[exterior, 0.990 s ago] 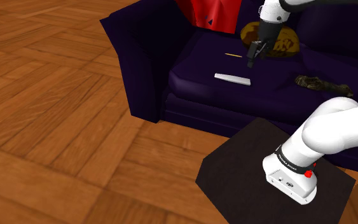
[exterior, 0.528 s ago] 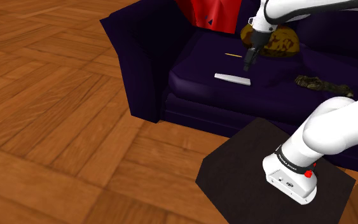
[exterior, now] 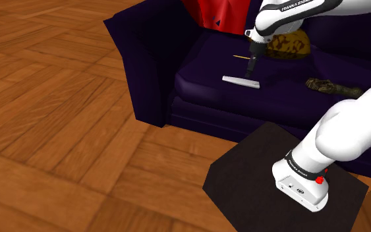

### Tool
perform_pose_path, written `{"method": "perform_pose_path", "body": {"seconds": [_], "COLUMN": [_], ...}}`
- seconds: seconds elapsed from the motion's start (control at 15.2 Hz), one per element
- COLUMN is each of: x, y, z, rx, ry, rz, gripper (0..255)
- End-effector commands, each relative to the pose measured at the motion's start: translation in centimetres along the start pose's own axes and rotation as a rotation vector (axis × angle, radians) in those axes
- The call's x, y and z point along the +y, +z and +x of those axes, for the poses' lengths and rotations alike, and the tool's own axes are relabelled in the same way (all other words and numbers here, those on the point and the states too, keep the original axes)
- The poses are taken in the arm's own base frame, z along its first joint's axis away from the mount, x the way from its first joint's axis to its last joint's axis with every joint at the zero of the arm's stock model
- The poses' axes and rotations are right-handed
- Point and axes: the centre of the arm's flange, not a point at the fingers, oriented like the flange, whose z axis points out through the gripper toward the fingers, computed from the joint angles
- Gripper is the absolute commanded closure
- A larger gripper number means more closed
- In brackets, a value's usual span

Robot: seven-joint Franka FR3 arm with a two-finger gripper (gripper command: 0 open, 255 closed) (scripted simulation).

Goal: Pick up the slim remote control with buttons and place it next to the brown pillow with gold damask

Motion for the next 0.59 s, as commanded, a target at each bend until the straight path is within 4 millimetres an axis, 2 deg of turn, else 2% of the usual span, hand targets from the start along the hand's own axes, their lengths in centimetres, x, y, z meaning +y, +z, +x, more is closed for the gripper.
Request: {"method": "perform_pose_path", "body": {"seconds": [0.0,0.26,0.53], "x": [2.3,5.4,5.4], "y": [1.4,4.3,6.4], "z": [0.9,3.3,3.3], "rx": [0.002,0.005,0.005], "ry": [-0.066,-0.173,-0.173], "rz": [0.008,0.026,0.026], "gripper": [0,0,0]}}
